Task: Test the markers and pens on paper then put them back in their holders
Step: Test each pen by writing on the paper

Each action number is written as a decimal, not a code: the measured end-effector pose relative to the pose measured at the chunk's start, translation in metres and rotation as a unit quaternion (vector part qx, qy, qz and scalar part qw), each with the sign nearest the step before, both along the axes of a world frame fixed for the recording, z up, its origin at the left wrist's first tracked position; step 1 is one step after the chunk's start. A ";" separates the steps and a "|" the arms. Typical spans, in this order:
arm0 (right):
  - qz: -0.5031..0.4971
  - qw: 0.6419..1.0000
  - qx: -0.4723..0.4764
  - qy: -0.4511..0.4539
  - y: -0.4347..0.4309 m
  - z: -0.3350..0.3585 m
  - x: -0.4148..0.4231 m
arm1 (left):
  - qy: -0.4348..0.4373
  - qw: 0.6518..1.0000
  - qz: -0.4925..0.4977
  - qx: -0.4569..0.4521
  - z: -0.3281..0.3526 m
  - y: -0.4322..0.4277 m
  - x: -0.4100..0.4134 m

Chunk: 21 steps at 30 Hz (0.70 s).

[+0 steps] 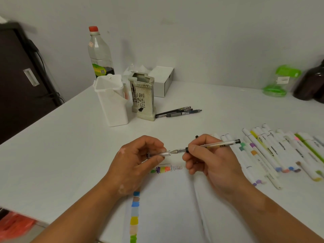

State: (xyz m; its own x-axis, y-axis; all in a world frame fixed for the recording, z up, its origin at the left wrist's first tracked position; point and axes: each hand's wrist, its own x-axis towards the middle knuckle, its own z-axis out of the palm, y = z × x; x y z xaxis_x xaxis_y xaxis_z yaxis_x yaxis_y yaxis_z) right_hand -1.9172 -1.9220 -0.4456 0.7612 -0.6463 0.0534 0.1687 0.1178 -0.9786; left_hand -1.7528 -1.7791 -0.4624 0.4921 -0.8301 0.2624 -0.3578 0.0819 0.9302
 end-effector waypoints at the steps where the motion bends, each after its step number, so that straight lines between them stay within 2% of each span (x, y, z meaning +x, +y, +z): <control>1: 0.005 1.000 -0.006 0.001 0.001 -0.001 0.000 | 0.004 1.000 -0.004 -0.002 0.001 0.000 0.000; 6: 0.006 0.997 -0.070 0.032 0.005 -0.004 0.003 | 0.000 1.000 -0.014 -0.005 0.001 0.000 -0.002; 14: 0.003 0.998 -0.041 0.036 0.008 -0.001 0.006 | 0.000 1.000 0.004 -0.012 0.001 0.002 0.001; 17: 0.008 0.998 -0.053 0.031 0.011 -0.001 0.006 | 0.043 0.999 -0.011 -0.016 0.004 0.002 0.002; 21: 0.021 0.991 -0.128 0.022 0.015 0.000 0.006 | 0.122 0.991 -0.053 -0.031 0.006 0.000 0.003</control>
State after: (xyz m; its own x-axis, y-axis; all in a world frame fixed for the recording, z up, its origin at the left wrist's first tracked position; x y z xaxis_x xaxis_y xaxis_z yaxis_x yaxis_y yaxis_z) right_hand -1.9112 -1.9067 -0.4461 0.7924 -0.5836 0.1776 0.1247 -0.1301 -0.9836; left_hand -1.7500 -1.7787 -0.4561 0.4576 -0.8667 0.1985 -0.1094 0.1667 0.9799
